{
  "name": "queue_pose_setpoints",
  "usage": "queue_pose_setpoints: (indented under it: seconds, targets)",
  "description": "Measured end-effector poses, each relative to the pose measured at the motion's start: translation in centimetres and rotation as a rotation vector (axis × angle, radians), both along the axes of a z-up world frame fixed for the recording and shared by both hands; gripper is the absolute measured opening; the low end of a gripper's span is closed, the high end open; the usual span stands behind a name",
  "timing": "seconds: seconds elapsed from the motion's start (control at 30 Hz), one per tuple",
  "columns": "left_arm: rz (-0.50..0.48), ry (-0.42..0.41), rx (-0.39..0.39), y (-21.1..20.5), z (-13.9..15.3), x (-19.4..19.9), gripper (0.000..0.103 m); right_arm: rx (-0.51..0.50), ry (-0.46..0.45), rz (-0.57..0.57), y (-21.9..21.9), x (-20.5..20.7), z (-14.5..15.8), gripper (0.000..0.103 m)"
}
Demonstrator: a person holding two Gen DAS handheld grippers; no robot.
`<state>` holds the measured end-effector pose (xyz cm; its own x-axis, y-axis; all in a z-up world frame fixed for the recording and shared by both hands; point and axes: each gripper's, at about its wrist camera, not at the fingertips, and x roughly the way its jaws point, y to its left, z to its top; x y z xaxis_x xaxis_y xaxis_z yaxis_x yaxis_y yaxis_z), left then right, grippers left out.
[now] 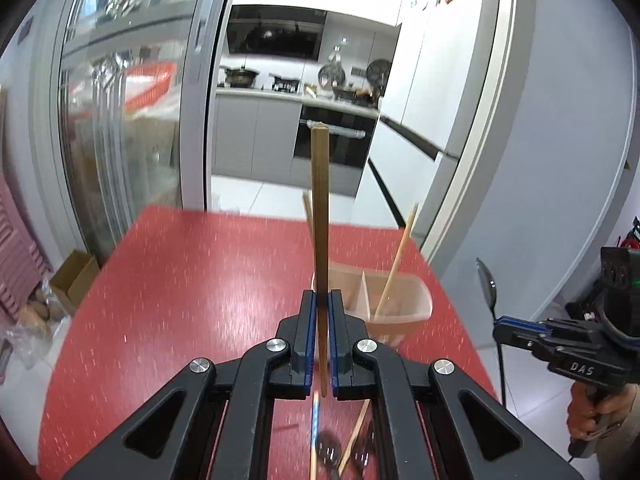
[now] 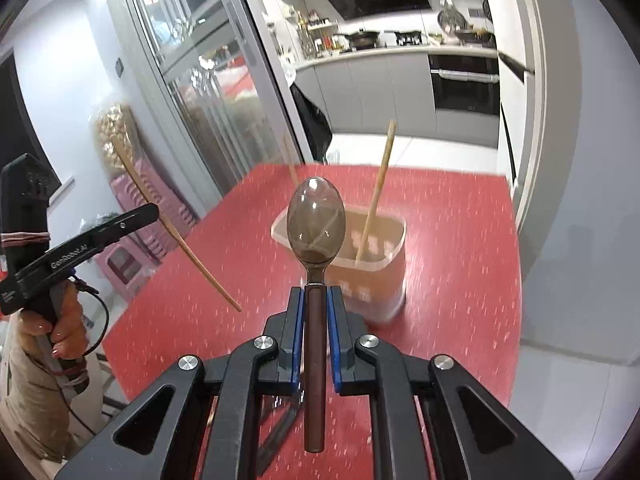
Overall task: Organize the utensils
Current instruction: 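Lower the spoon and chopstick into the beige caddy and open both grippers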
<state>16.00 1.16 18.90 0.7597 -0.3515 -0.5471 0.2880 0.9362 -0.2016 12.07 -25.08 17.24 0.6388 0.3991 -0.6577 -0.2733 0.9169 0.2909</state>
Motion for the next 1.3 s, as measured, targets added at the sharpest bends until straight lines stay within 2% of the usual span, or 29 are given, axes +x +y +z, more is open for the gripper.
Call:
queue_pose_setpoints:
  seconds: [0.27,0.5,0.73,1.03,1.17,1.3]
  targets:
    - [-0.011,-0.062,0.000,-2.3,2.9,3.4,0.031,-0.010,-0.060,-0.034,0.2,4.3,1.5,0.012]
    - [0.001,-0.060,0.009,-3.8,2.6,6.4,0.031,0.005,-0.122,-0.097,0.3,8.1,1.7,0.012]
    - [-0.012,-0.011,-0.011,-5.5,0.8,9.4,0.031,0.017,-0.209,-0.170,0.6,11.0,0.5,0.012]
    - [-0.014,0.035,0.019,-7.3,-3.0,11.5,0.031,-0.028,-0.297,-0.244,1.0,12.1,-3.5,0.012]
    - [-0.008,0.055,0.024,-7.5,-4.7,11.6,0.031,-0.050,-0.305,-0.255,1.3,11.8,-5.4,0.012]
    - [-0.005,0.071,0.069,-8.0,-6.3,11.7,0.032,-0.065,-0.297,-0.253,1.7,11.2,-6.6,0.012]
